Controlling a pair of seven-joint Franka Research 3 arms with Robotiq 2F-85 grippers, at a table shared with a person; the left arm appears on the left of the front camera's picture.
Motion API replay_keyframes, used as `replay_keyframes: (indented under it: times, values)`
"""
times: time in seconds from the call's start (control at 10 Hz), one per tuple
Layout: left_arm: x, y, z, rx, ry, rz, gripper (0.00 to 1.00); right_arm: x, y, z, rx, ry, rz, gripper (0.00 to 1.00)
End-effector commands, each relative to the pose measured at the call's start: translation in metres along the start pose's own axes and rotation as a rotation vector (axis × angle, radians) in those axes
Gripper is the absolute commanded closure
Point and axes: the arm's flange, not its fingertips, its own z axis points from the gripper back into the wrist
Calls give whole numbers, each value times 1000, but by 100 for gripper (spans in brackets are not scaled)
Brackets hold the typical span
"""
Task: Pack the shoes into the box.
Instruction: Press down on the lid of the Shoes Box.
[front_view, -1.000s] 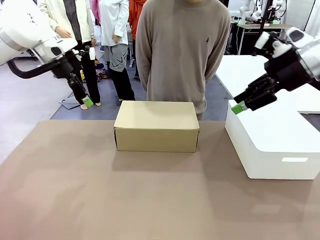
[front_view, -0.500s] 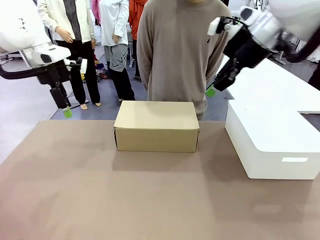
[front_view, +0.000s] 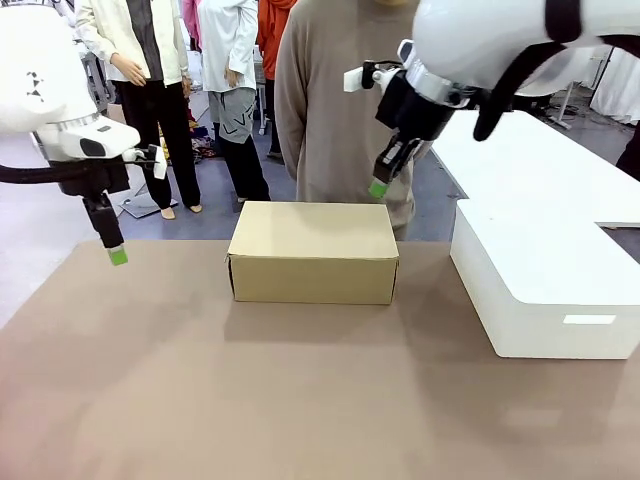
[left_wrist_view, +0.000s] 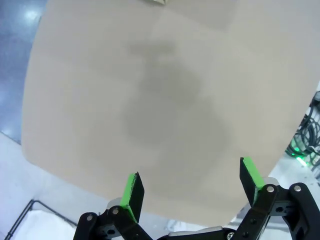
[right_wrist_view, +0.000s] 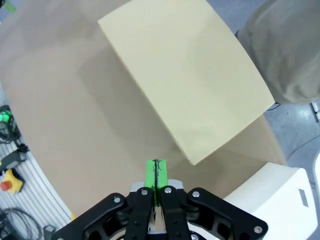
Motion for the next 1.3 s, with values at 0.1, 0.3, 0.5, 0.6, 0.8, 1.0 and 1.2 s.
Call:
replay_keyframes:
  times: [0.1, 0.3, 0.5, 0.6, 0.8, 1.0, 1.2]
  values:
    - [0, 0, 0, 0, 0, 0, 0, 0, 0, 0, 0, 0, 0, 100]
    - [0, 0, 0, 0, 0, 0, 0, 0, 0, 0, 0, 0, 0, 100]
    - [0, 0, 0, 0, 0, 0, 0, 0, 0, 0, 0, 0, 0, 100]
    - [0, 0, 0, 0, 0, 0, 0, 0, 0, 0, 0, 0, 0, 100]
    - [0, 0, 0, 0, 0, 0, 0, 29, -7, -13, 4, 50, -122, 100]
    - [0, 0, 0, 0, 0, 0, 0, 68, -22, -27, -27, 70, -256, 100]
    - [0, 0, 0, 0, 0, 0, 0, 102, -40, -45, -75, 81, -359, 100]
